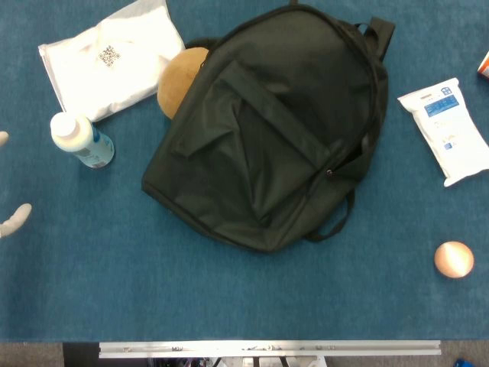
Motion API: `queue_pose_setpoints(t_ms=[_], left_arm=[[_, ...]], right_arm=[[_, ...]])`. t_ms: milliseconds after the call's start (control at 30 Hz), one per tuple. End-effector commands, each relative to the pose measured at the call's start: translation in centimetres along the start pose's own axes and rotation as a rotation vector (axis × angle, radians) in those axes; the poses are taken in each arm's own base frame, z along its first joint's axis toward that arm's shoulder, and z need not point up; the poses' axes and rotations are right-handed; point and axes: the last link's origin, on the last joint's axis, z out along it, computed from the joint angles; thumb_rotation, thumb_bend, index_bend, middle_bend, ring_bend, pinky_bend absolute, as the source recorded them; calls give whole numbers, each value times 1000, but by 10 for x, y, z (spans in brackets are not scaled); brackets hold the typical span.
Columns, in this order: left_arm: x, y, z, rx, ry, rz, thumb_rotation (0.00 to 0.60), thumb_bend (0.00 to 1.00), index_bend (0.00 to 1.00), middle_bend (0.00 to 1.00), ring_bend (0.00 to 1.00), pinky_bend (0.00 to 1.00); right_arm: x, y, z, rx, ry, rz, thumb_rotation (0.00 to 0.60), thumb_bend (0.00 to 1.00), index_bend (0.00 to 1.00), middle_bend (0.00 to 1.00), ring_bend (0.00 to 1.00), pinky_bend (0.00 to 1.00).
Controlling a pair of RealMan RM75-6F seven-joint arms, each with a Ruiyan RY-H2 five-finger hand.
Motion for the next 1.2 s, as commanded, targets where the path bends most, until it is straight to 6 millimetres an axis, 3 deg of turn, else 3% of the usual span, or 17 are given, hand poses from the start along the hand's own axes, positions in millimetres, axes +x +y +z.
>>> queue_pose_setpoints(t_ms=[33,633,1200], left_arm=[[0,0,0,0,0,0,600,155,169,150,78,96],[1,16,12,-157,-75,-136,600,155,169,156,78,96],[-29,68,36,-476,-225,-205,600,155,169,144,78,96]], right_arm=[[0,-1,0,1,1,-2,600,127,215,343,200,181],[23,-20,21,62,99,-65,600,127,215,343,201,181],[30,-35,29,34,162,-40,600,127,215,343,200,181]])
